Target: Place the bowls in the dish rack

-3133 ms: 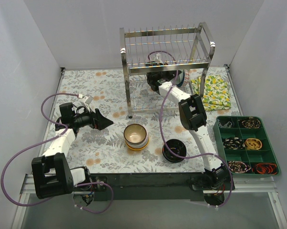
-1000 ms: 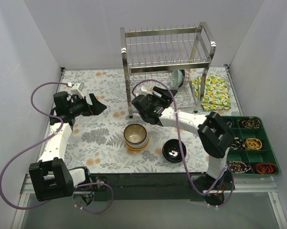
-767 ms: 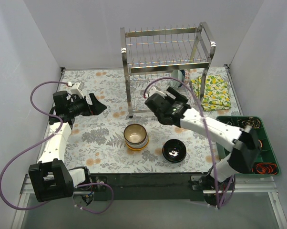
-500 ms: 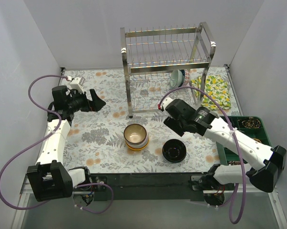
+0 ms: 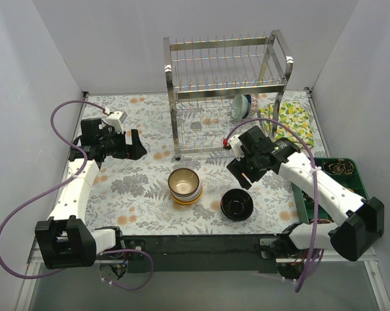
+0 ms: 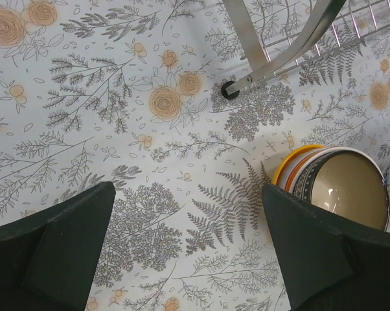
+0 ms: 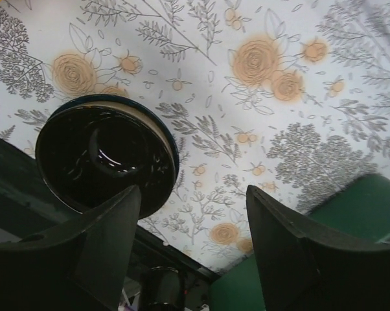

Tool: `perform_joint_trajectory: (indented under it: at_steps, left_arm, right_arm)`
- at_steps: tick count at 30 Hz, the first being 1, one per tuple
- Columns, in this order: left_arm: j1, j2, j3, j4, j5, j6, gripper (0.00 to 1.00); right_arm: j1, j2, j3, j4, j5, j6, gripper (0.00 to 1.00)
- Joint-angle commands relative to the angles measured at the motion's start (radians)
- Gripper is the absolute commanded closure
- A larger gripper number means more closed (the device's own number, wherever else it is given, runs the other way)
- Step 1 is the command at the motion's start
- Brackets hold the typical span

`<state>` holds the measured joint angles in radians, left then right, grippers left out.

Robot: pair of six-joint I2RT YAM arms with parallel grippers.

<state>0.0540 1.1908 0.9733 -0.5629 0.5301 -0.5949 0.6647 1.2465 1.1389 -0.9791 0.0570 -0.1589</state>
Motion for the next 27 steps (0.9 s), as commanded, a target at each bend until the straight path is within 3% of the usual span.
perform_joint_trajectory:
  at_steps: [1,9,19,26,27]
  left_arm:
    - [0.001,0.004,0.022,-0.049,-0.033,0.038,0.02]
    - [0.001,0.018,0.031,-0.057,-0.042,0.064,0.02]
    - [0.001,0.006,0.027,-0.020,-0.032,0.053,0.02]
    - [0.003,0.001,0.007,0.000,-0.025,0.046,0.02]
    - [0.003,-0.002,0.002,0.007,-0.021,0.046,0.02]
  right_arm:
    - [-0.019,0.068,0.030,-0.010,-0.128,0.036,0.28]
    - [-0.019,0.206,0.033,-0.018,-0.218,0.010,0.33]
    - [-0.022,0.297,0.027,-0.009,-0.149,0.022,0.39]
    - [-0.034,0.304,0.018,0.000,-0.129,0.025,0.59]
    - [-0.036,0.301,0.016,0.000,-0.123,0.027,0.67]
